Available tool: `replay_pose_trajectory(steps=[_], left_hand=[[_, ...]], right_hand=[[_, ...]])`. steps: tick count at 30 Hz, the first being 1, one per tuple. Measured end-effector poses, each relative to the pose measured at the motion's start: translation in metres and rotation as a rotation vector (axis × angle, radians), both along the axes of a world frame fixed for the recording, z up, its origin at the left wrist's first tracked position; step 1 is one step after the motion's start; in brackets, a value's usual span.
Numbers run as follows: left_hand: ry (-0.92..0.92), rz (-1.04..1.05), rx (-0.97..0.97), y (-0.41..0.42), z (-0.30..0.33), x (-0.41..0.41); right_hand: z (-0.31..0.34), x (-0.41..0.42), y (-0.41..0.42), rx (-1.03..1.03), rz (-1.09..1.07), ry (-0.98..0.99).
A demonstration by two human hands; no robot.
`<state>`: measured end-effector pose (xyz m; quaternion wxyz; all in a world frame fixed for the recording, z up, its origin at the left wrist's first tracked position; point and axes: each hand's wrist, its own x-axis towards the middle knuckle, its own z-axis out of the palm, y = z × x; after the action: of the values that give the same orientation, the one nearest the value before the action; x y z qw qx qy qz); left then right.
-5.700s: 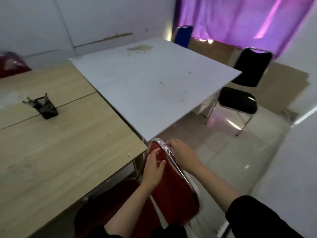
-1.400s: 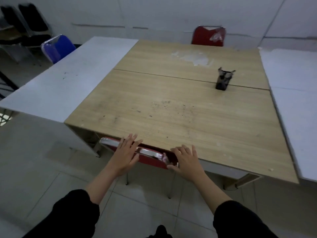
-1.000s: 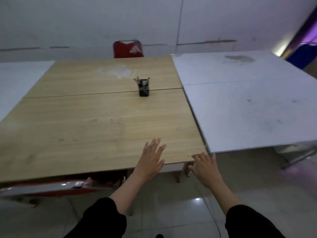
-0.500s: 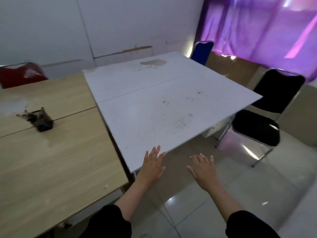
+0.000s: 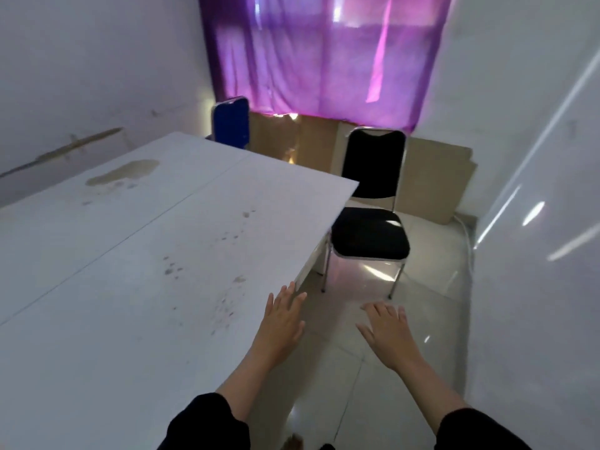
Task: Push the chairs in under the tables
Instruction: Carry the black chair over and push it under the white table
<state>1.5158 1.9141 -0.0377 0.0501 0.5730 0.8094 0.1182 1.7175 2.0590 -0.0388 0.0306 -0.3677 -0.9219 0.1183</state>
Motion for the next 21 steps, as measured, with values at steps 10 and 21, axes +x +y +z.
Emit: replay_pose_trajectory(steps=[10,21], left_hand=[[-0.019,-0.233,0.014,0.204,0.006,-0.032],[-0.059,-0.330,0.013,0.416,-0.023,0.010]], right_hand=[[0.004,-0.010,0.138,0.003,-0.247,0.098],[-0.026,0.054,0.327,-0.067,-0.424,0.086]])
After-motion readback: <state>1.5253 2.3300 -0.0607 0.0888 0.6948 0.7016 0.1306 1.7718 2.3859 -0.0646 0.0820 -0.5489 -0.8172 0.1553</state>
